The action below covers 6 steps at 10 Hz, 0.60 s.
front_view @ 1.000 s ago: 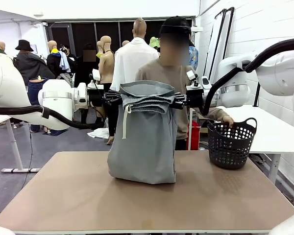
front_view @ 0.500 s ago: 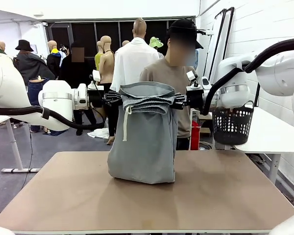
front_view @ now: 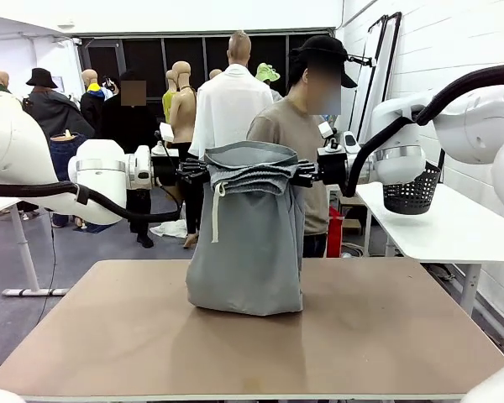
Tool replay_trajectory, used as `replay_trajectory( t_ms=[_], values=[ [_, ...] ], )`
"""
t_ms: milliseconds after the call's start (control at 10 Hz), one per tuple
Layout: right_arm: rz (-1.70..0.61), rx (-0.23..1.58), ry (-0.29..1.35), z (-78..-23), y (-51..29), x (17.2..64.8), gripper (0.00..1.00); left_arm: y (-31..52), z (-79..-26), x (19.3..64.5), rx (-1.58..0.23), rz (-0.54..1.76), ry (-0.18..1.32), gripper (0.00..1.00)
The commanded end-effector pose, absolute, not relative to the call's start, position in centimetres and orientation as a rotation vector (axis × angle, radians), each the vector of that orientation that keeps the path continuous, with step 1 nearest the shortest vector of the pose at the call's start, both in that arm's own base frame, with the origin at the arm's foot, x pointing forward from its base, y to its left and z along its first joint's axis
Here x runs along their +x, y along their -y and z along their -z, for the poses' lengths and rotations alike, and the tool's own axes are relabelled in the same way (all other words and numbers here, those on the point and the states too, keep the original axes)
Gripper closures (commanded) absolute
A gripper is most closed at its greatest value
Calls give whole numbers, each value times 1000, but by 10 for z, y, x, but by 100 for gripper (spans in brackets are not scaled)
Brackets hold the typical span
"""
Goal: Fold the training pants.
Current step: Fold the Training pants in half.
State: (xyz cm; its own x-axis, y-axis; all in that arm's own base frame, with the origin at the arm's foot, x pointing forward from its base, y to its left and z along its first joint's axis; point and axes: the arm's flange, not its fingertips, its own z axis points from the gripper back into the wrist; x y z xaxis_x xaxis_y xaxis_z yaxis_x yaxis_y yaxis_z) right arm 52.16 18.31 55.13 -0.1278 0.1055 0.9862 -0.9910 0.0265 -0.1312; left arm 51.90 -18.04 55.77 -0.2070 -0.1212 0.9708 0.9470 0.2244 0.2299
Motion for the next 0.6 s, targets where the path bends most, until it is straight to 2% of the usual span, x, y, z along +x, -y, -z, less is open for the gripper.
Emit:
replay_trajectory(
  t_ms=[0,500],
  values=[
    [-1362,1106,1192,-573,-183,552,100,193,-569,540,-809,1247,1413,100],
    [-1411,1067,1247,-596,-181,611,100,210,-591,594,-707,1252,1452,100]
  ],
)
